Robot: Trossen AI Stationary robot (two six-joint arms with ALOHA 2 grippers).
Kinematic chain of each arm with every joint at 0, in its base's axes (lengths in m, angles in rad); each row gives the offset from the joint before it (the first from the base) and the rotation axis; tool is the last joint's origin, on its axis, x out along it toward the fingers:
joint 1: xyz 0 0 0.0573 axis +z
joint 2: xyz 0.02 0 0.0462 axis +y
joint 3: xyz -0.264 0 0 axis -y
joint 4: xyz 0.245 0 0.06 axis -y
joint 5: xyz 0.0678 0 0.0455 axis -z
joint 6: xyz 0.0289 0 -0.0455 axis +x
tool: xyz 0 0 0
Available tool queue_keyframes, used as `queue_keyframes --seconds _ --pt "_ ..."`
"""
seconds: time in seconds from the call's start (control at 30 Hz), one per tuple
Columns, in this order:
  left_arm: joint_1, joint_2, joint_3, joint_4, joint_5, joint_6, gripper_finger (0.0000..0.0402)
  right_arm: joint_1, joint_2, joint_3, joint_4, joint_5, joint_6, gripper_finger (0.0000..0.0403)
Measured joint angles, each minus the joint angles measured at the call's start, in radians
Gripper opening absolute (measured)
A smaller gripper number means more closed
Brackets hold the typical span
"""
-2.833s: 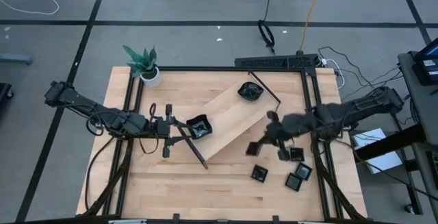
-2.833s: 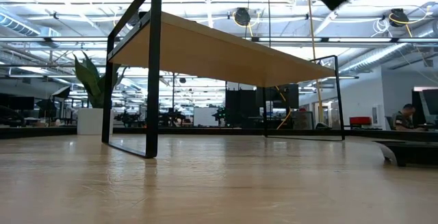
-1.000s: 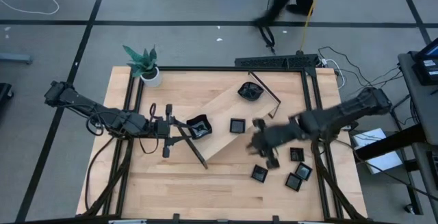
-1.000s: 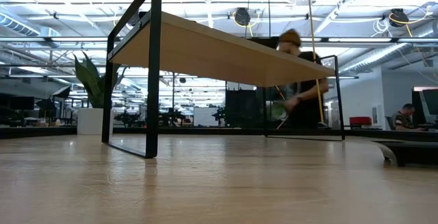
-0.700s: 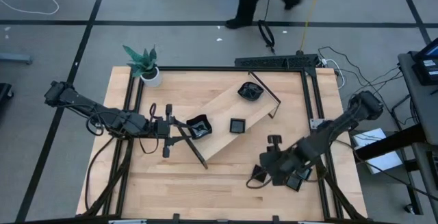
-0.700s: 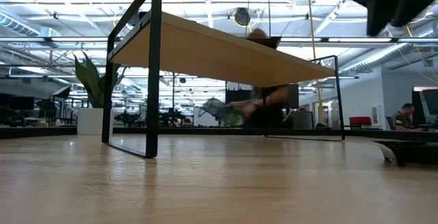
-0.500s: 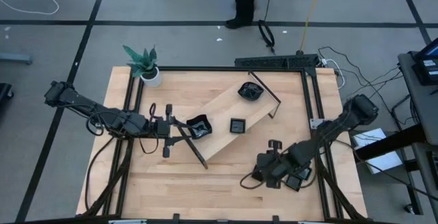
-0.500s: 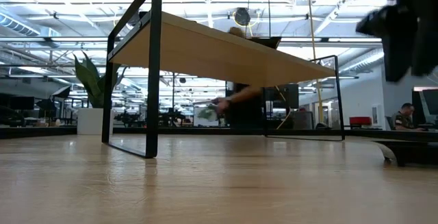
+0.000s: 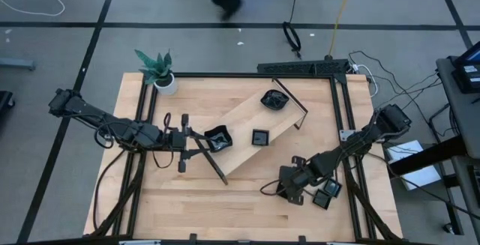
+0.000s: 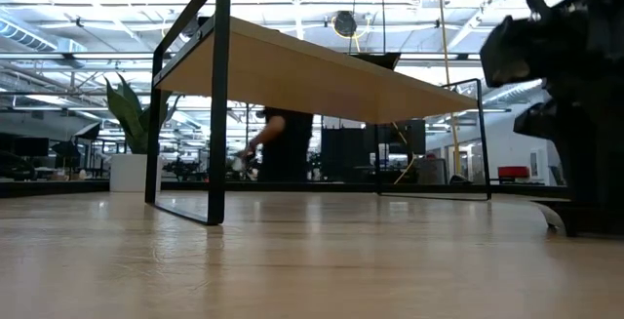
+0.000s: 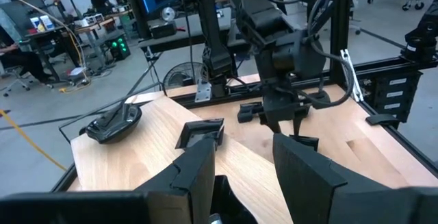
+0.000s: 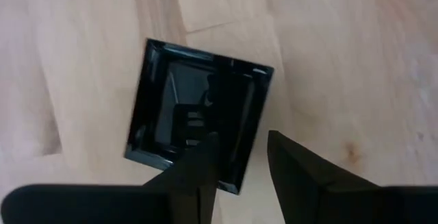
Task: Pick & Place Mini shaped plates
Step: Stack the square plate on top of the other square plate
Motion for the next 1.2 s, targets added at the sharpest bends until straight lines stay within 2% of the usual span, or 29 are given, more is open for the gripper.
queue_keyframes --seconds 0.33,0.6,0.83,0.97,1.2 --pt "0.000 0.000 0.000 0.000 0.000 0.000 0.0152 0.000 -0.001 -0.014 0.017 0.004 -0.019 0.0084" --pt "0.000 0.000 0.000 0.001 0.000 0.000 0.0152 0.001 -0.002 -0.014 0.004 0.003 -0.087 0.0008" --pt "0.000 0.000 0.000 0.000 0.000 0.000 0.0152 0.001 -0.009 -0.014 -0.002 -0.021 -0.118 0.0003" --pt "0.000 0.000 0.000 0.000 0.000 0.000 0.0152 0.000 -0.064 -0.014 0.003 -0.081 -0.119 0.0003" --pt "0.000 0.000 0.000 0.000 0.000 0.000 0.0152 -0.001 -0.242 -0.015 0.056 -0.076 -0.174 0.0000"
